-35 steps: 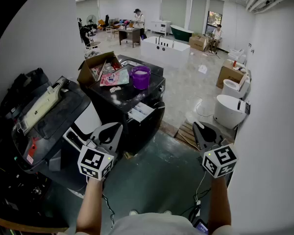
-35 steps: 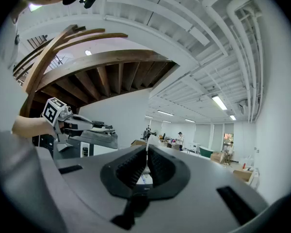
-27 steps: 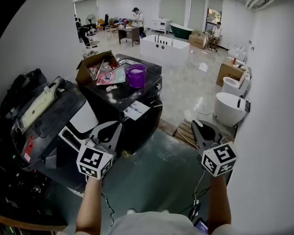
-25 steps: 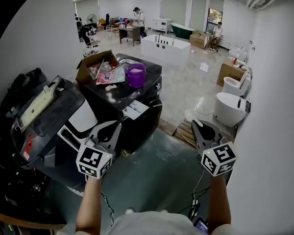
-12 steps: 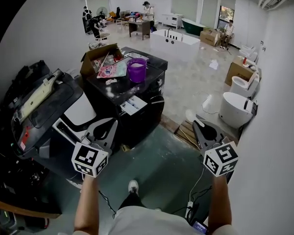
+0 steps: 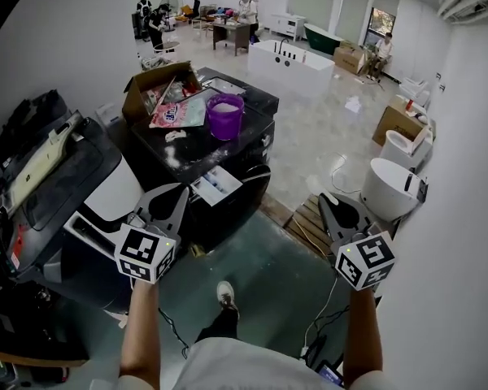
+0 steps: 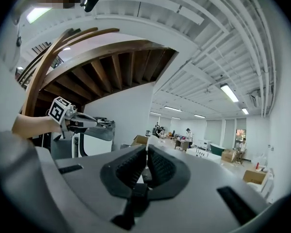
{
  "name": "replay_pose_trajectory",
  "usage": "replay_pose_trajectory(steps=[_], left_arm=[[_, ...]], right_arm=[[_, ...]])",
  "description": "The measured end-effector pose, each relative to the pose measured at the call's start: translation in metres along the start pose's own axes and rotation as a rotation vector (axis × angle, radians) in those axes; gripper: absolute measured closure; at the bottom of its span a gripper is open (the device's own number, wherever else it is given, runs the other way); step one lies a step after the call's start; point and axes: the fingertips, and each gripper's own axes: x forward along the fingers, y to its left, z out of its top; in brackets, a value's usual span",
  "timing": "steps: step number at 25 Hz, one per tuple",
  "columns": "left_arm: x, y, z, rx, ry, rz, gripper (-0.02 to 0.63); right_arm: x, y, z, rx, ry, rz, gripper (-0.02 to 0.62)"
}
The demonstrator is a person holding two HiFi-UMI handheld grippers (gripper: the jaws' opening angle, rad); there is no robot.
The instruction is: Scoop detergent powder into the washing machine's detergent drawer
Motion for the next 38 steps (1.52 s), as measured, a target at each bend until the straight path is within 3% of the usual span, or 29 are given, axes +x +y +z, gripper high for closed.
replay_pose_trajectory(steps=[14,27,34,38], left_arm=[[0.184,0.163,-0.045,-0.020,0.054,-0.018,0.595],[0.250,0.239,-0.101,-0.073,0.102,-0.016,0.595],[0.273,0.271,-0.122,-0.091,0.144,0.067,0.595],[0.298,0.281,-0.130,-0.105,0.169,0.103,0.595]], right_arm=[[0.242,-0.075,0.014,-0.042,0.058,0.031,0.589],[0.383,-0.094,-0.005,-0.026,0.096,0.076,0.589],[0.456,-0.106,-0.017,-0.029,0.110,0.192,0.589],[0.506,-0.117,-0.036,-0.026,0.180,0.291,0.591]])
